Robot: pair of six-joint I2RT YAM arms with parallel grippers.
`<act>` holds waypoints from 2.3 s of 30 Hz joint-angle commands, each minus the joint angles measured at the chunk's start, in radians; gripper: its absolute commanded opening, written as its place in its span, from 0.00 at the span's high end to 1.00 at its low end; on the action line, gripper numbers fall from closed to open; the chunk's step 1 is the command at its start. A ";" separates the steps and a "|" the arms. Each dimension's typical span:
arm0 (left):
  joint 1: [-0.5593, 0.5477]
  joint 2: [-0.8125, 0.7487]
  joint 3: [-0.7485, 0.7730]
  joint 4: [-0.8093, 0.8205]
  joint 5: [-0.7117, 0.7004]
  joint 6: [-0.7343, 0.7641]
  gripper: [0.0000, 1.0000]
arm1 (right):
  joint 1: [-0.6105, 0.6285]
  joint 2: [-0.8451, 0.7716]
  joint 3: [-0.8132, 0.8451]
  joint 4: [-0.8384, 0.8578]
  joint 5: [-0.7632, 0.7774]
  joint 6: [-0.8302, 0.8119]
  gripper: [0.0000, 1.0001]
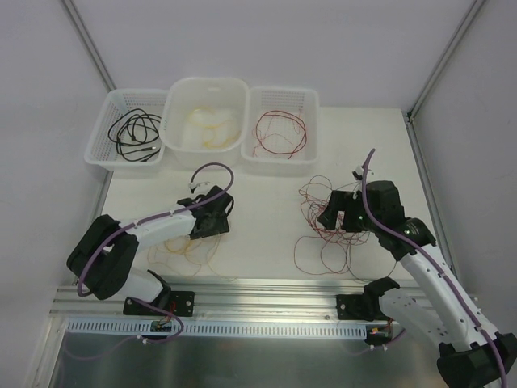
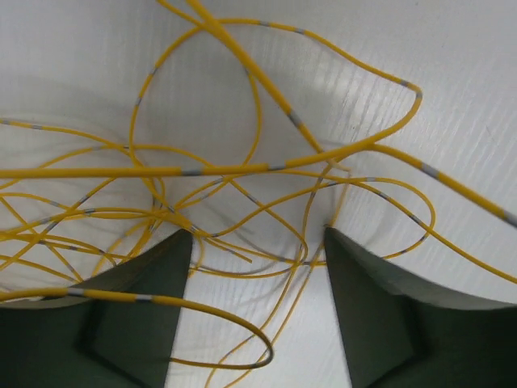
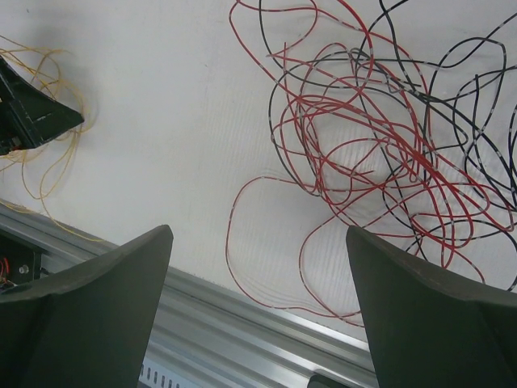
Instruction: Untangle the cables
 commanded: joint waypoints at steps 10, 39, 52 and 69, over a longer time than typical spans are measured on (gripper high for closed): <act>-0.027 0.013 0.044 0.014 -0.016 0.035 1.00 | 0.012 0.015 -0.001 0.029 -0.014 -0.024 0.06; 0.096 0.128 1.518 -0.325 0.044 0.683 1.00 | 0.011 -0.140 0.068 -0.149 -0.036 -0.047 0.06; 0.366 0.591 1.689 -0.165 0.227 0.692 1.00 | 0.011 -0.252 0.050 -0.206 -0.080 -0.102 0.06; 0.396 0.570 1.543 -0.128 0.325 0.678 0.09 | 0.011 -0.199 0.025 -0.200 -0.007 -0.132 0.06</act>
